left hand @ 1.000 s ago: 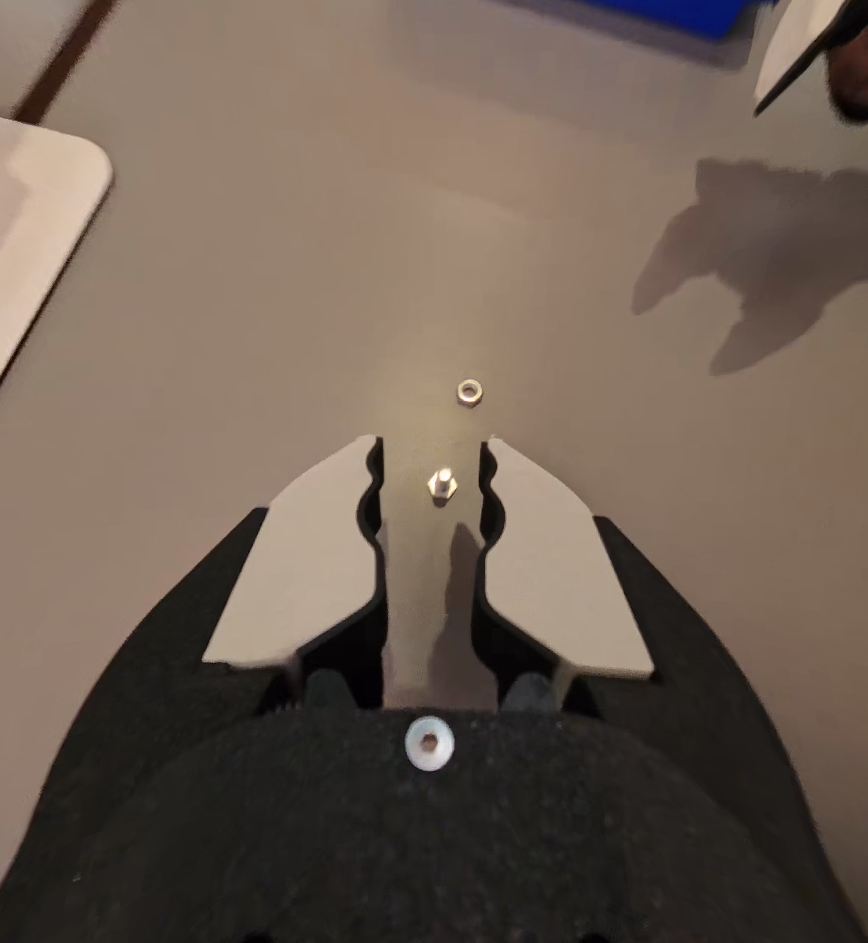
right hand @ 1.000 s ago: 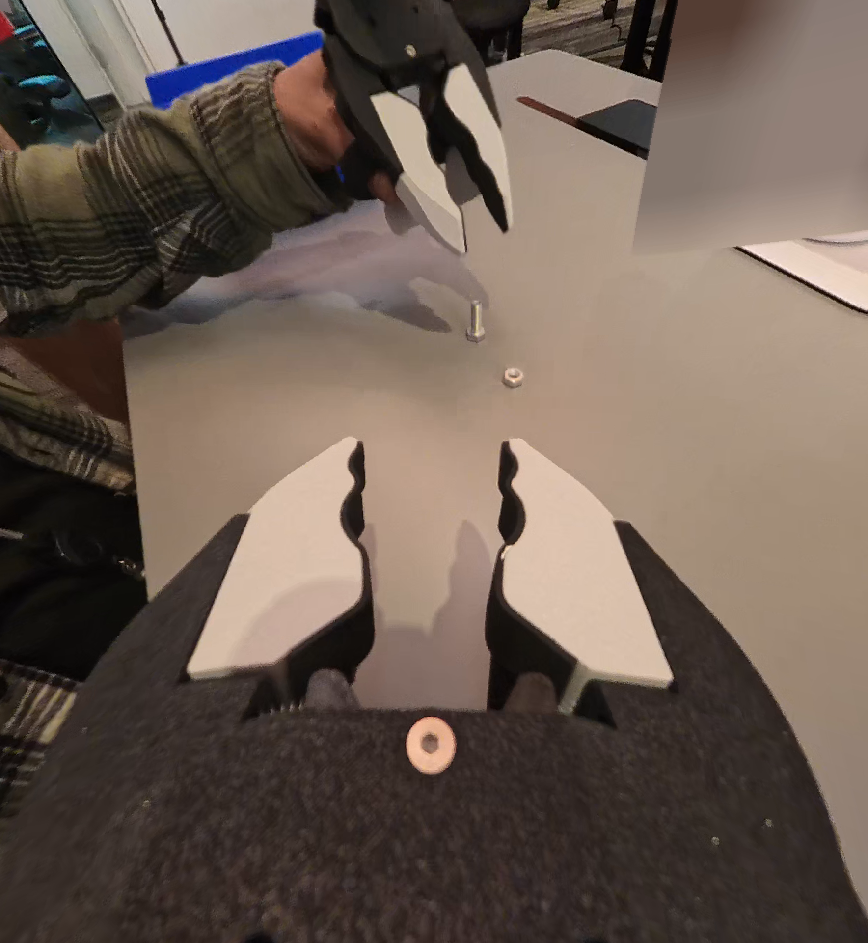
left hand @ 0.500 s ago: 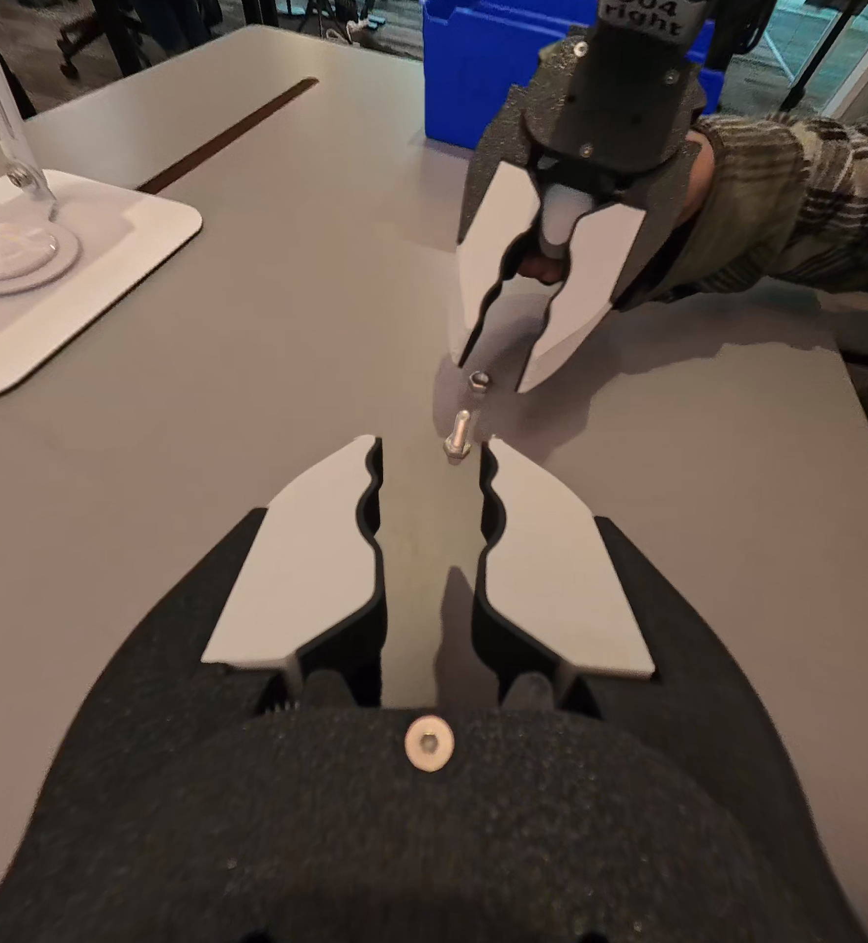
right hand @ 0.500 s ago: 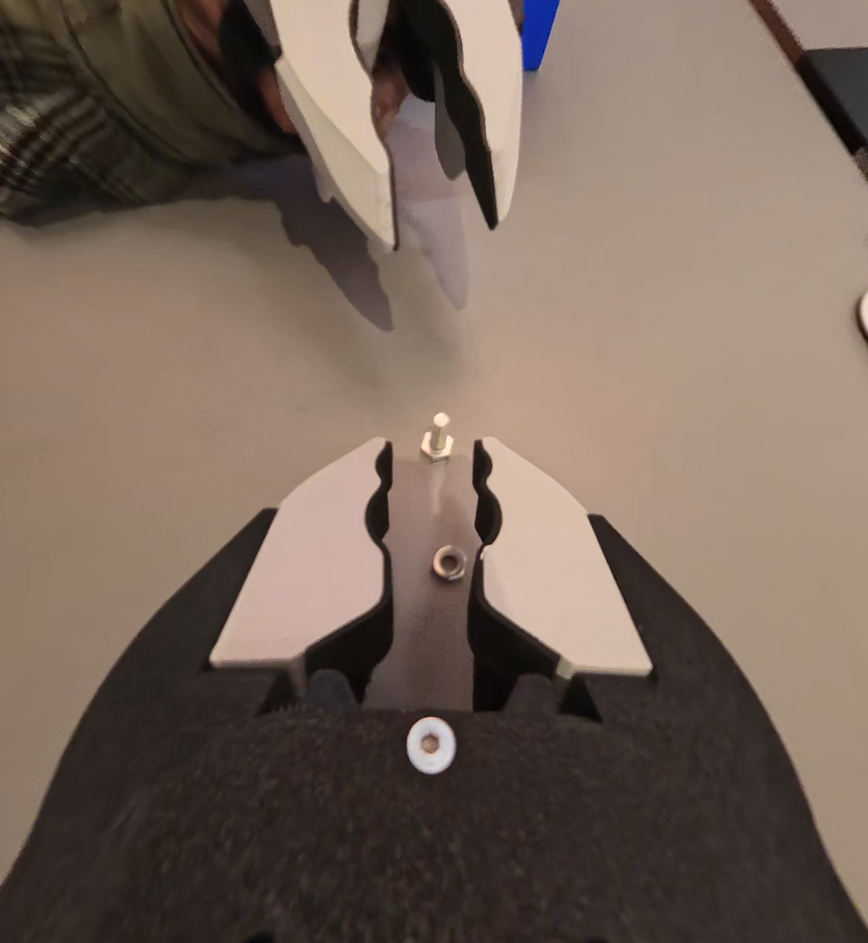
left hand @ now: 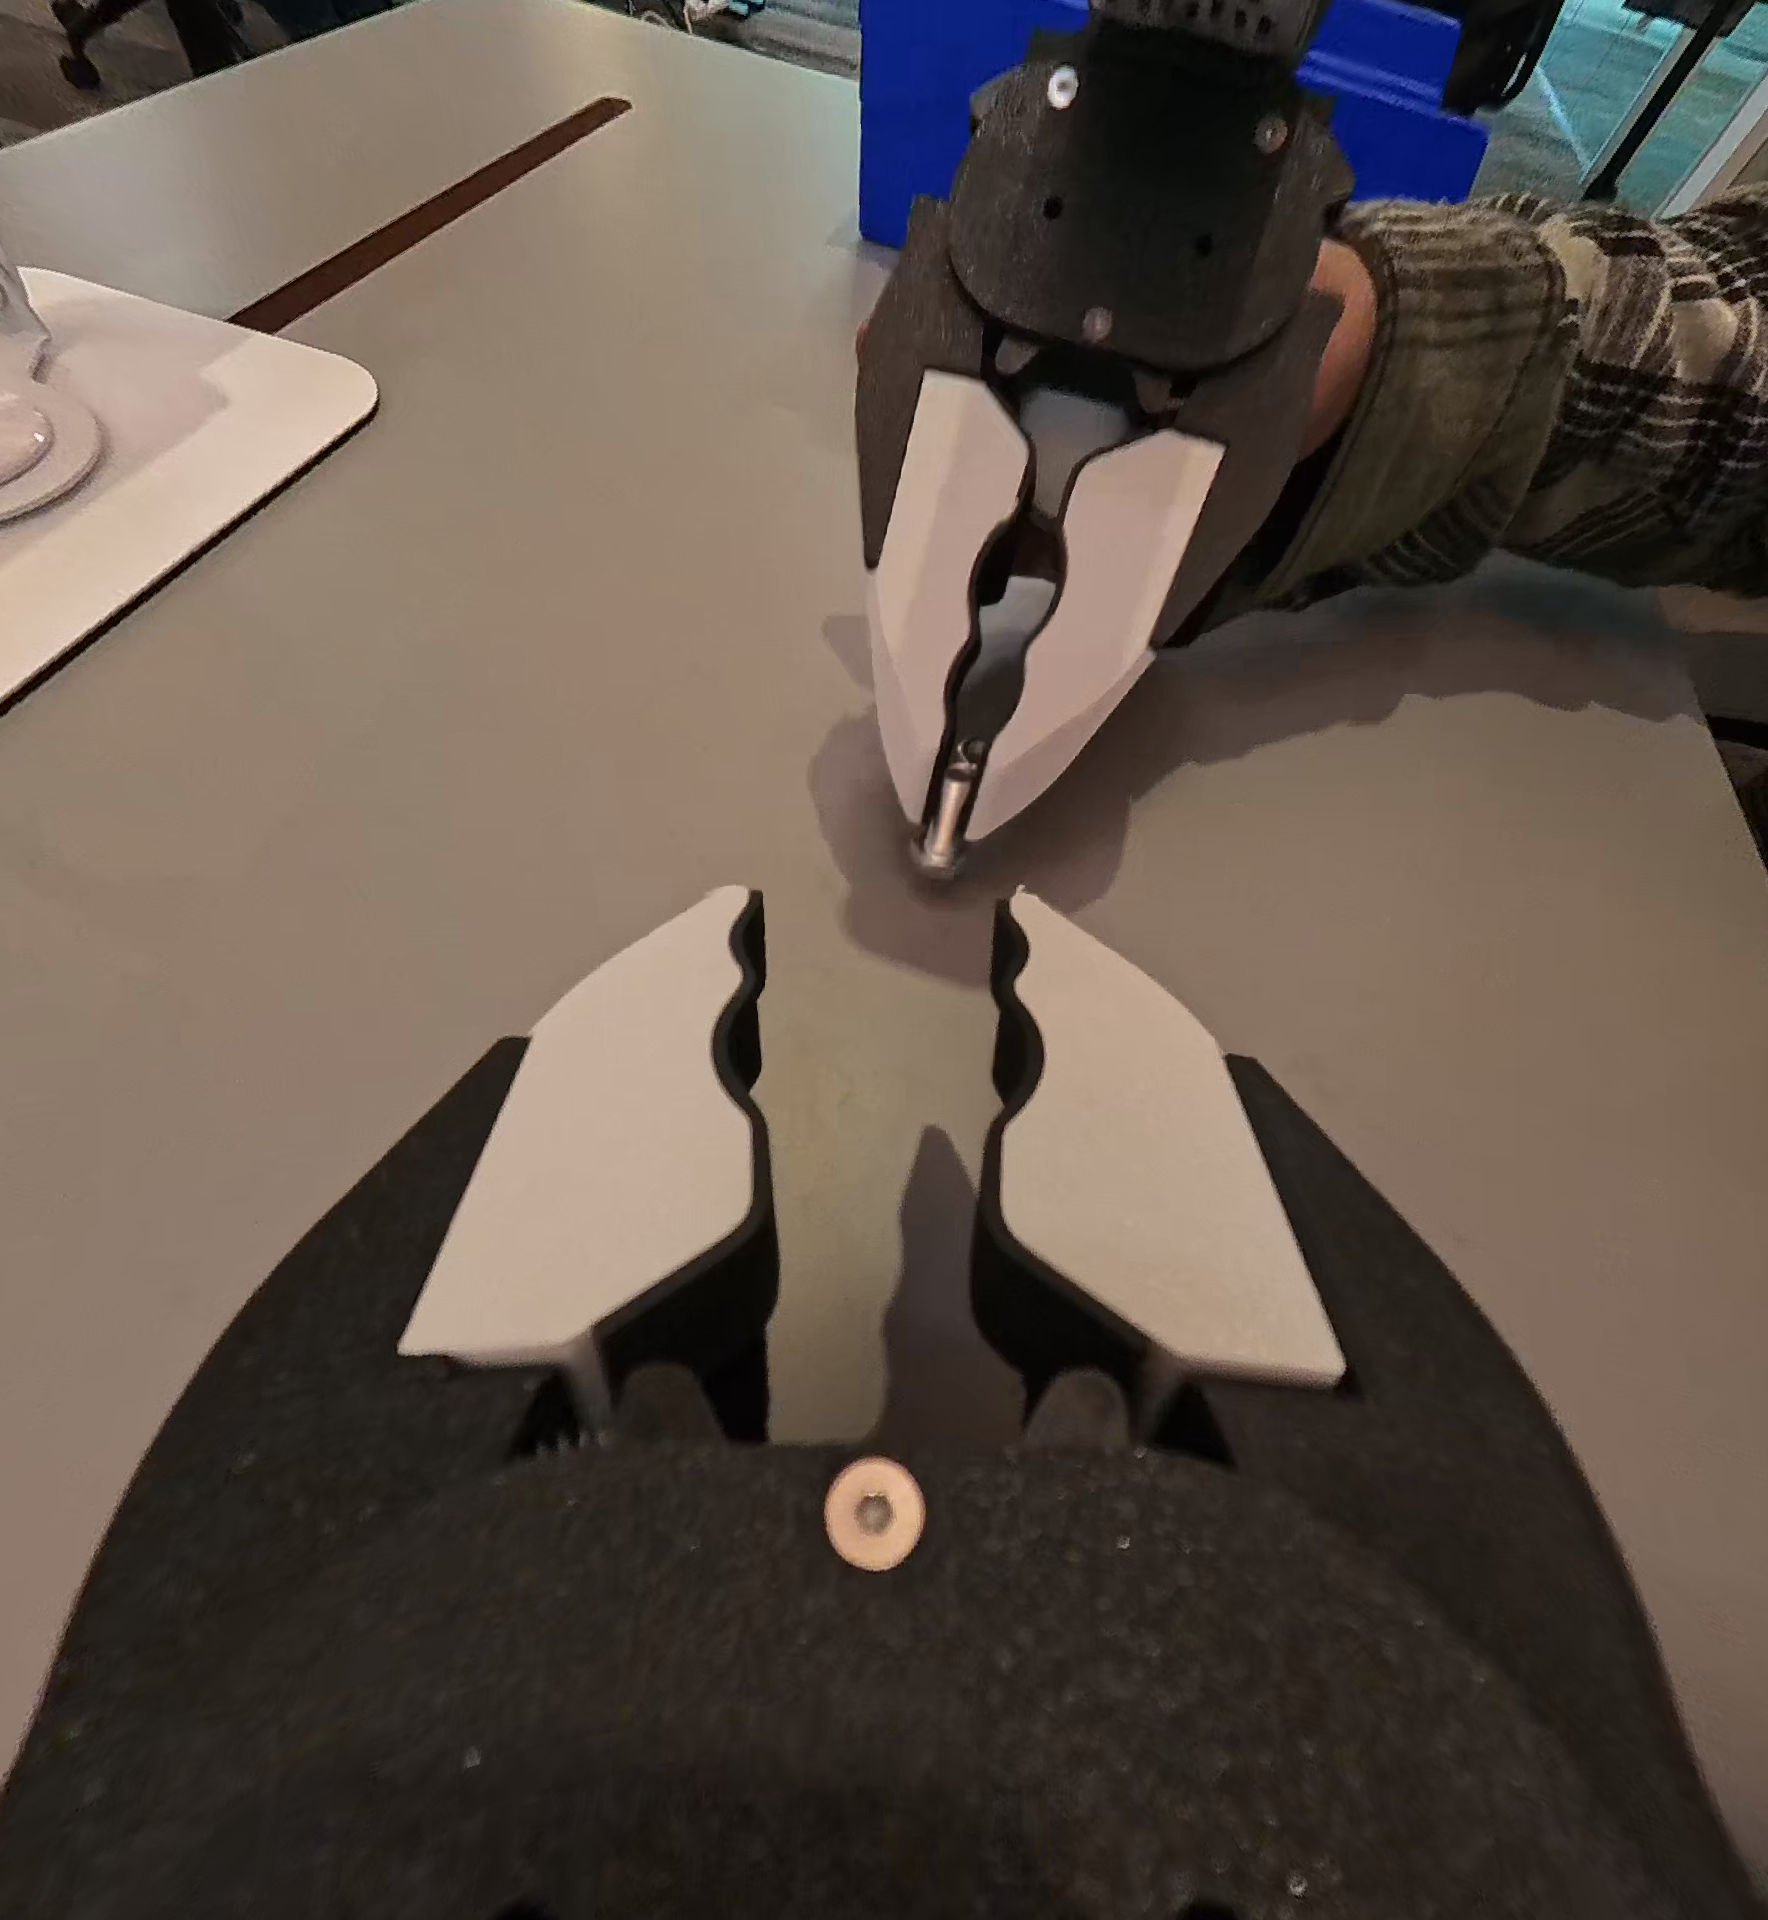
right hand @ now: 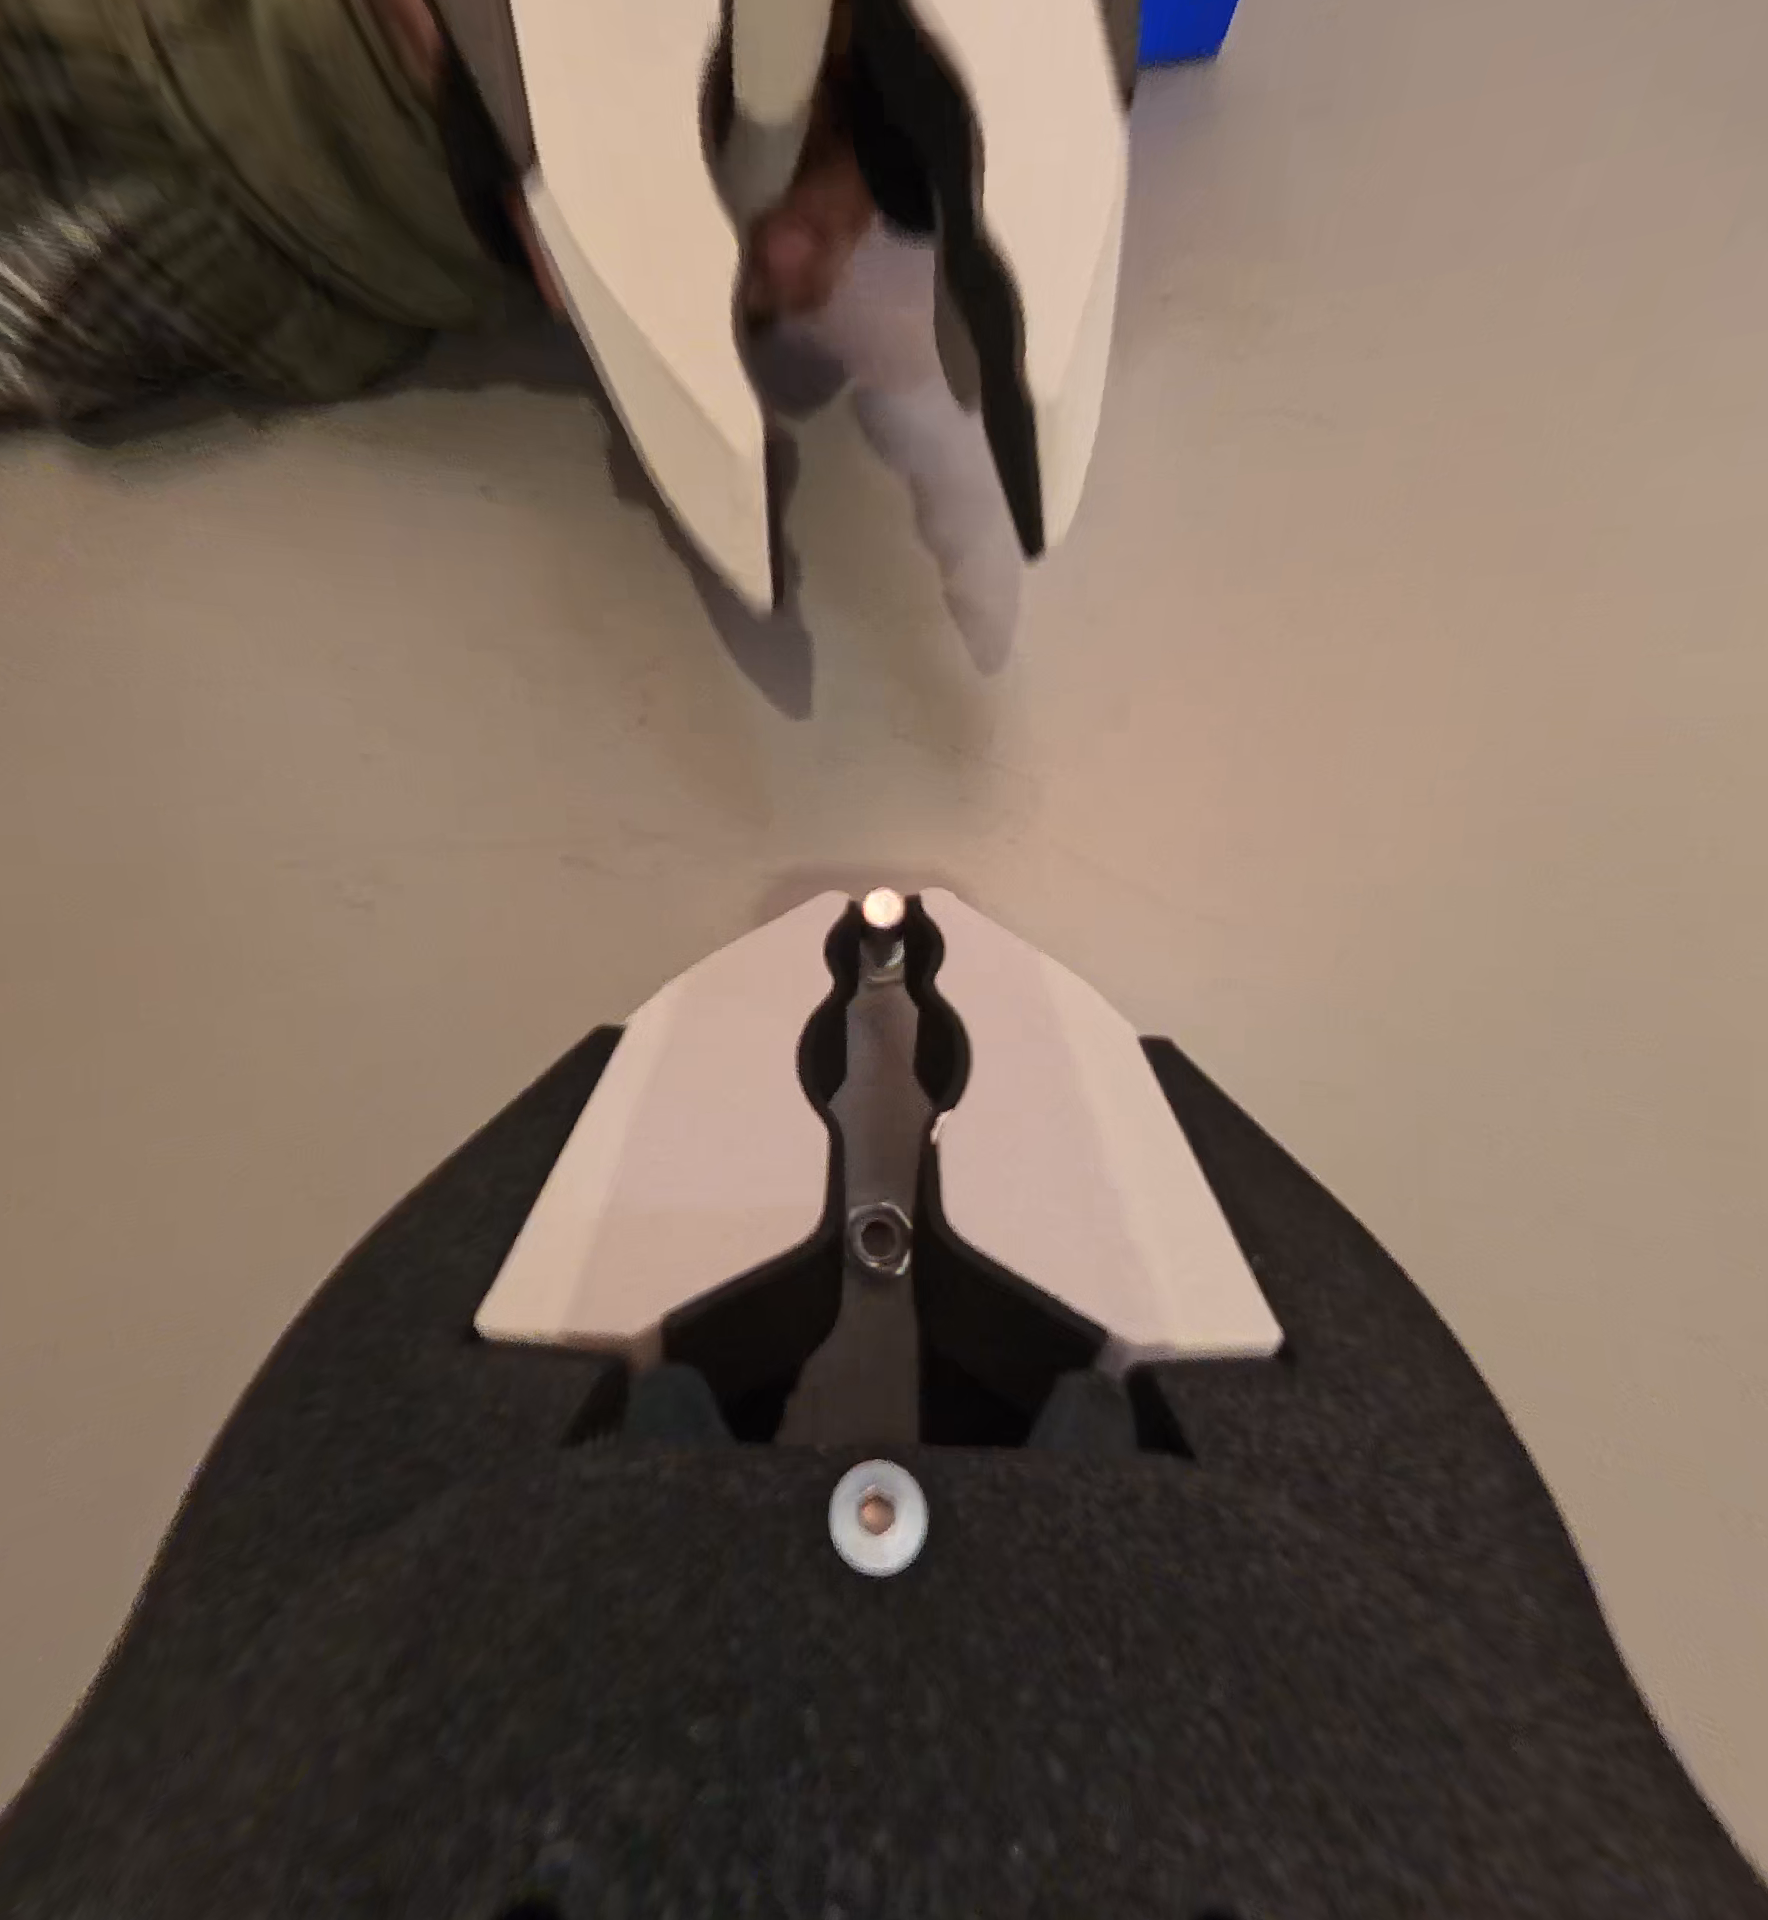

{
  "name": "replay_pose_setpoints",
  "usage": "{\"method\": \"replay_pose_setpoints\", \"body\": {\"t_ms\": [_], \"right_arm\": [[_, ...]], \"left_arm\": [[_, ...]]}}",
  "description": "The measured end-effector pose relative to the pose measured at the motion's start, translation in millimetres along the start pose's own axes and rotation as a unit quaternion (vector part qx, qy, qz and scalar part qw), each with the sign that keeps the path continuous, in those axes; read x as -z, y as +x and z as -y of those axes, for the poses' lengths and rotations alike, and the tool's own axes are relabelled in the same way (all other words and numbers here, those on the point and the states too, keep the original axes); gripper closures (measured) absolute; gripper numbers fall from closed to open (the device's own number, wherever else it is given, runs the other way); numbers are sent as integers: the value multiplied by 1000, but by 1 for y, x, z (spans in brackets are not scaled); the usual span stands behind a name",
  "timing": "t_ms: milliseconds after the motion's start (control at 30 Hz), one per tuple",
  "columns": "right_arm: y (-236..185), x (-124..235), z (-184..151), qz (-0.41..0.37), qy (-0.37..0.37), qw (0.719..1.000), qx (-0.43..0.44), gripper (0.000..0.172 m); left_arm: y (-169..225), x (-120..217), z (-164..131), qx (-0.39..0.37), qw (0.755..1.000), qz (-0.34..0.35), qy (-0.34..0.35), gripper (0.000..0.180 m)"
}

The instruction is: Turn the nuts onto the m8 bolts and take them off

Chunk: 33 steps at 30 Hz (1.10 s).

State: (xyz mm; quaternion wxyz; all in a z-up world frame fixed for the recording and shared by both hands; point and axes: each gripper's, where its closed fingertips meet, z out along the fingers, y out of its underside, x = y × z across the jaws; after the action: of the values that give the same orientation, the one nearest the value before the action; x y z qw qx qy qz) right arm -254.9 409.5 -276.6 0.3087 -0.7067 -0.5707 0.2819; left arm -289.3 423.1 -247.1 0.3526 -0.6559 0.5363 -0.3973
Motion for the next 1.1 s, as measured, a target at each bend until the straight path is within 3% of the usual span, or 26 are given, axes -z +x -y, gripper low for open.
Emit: {"method": "replay_pose_setpoints", "body": {"t_ms": [33, 300, 567, 1100], "right_arm": [[-1, 8, 9, 6, 13, 1000, -6, 164], [-16, 49, 63, 26, 59, 998, 19, 164], [-19, 52, 69, 25, 63, 997, 22, 164], [-27, 52, 76, 46, 72, 996, 16, 164]], "left_arm": [[2, -3, 3, 1, 1000, -5, 10, 138], [30, -19, 38, -4, 995, -46, 94, 136], [44, -18, 55, -10, 988, -74, 138, 144], [50, -20, 54, -20, 988, -82, 129, 159]]}}
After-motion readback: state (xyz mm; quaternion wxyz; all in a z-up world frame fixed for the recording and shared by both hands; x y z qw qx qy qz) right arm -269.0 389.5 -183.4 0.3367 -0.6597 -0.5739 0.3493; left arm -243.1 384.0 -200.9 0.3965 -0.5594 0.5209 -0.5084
